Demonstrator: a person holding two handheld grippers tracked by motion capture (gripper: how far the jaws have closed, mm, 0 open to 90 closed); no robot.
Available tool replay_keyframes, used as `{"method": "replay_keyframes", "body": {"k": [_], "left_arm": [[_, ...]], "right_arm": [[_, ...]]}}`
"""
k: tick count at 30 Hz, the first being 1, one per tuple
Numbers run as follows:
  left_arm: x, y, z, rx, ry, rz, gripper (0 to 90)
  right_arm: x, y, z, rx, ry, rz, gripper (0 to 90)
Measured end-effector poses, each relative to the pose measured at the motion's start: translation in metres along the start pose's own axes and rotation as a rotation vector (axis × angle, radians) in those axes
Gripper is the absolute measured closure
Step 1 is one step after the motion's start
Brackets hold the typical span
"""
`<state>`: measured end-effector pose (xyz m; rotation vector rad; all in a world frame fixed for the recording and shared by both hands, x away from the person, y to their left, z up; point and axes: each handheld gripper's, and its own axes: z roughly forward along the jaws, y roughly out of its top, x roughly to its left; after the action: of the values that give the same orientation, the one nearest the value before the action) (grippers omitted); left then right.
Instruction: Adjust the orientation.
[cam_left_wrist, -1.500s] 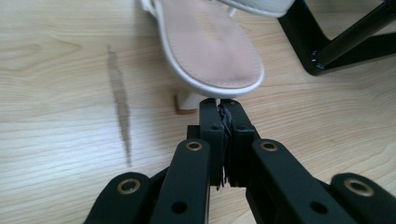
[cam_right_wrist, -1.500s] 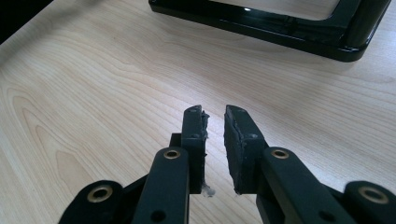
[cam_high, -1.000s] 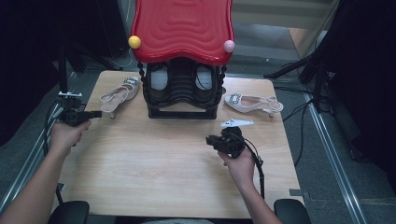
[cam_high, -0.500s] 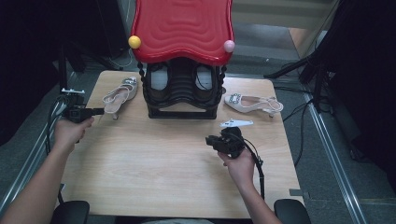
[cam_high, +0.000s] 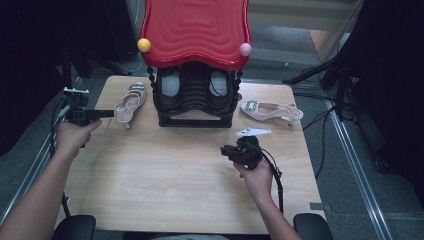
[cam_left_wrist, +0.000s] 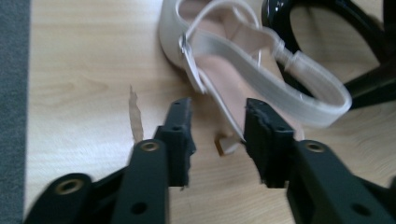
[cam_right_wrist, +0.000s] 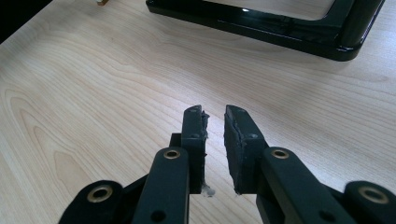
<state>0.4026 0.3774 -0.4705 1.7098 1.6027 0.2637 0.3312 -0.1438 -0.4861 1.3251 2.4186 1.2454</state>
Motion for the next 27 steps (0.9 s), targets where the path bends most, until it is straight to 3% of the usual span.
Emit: {"method": "replay_keyframes", "body": {"k": [6,10,13,16,19,23,27], "left_arm": [[0.001,0.017,-0.003,0.011,-0.013,0.005,49.0],[-0.002,0.027,-0.005,0.012,0.01,0.036,45.1],[-0.002,0.037,-0.004,0.033,0.021,0.017,39.9],[-0.004,0.046,-0.004,0.038,0.024,0.027,39.3],[-0.004,0.054,-0.002,0.038,0.002,0.001,34.7],[-0.007,0.061,0.002,0.059,-0.017,-0.001,32.7],[-0.012,0.065,0.008,0.072,-0.01,0.028,29.0]], "right_arm": [[-0.001,0.0,0.0,0.001,0.001,0.006,78.4],[-0.002,0.0,-0.001,-0.004,0.002,0.006,78.2],[-0.004,0.0,-0.001,-0.005,0.004,0.013,78.2],[-0.005,0.0,-0.002,-0.012,0.002,0.017,78.2],[-0.008,0.0,-0.003,-0.017,0.005,0.025,77.3],[-0.015,-0.001,-0.006,-0.034,0.03,0.06,73.7],[-0.012,-0.001,-0.006,-0.029,0.023,0.017,68.8]]}}
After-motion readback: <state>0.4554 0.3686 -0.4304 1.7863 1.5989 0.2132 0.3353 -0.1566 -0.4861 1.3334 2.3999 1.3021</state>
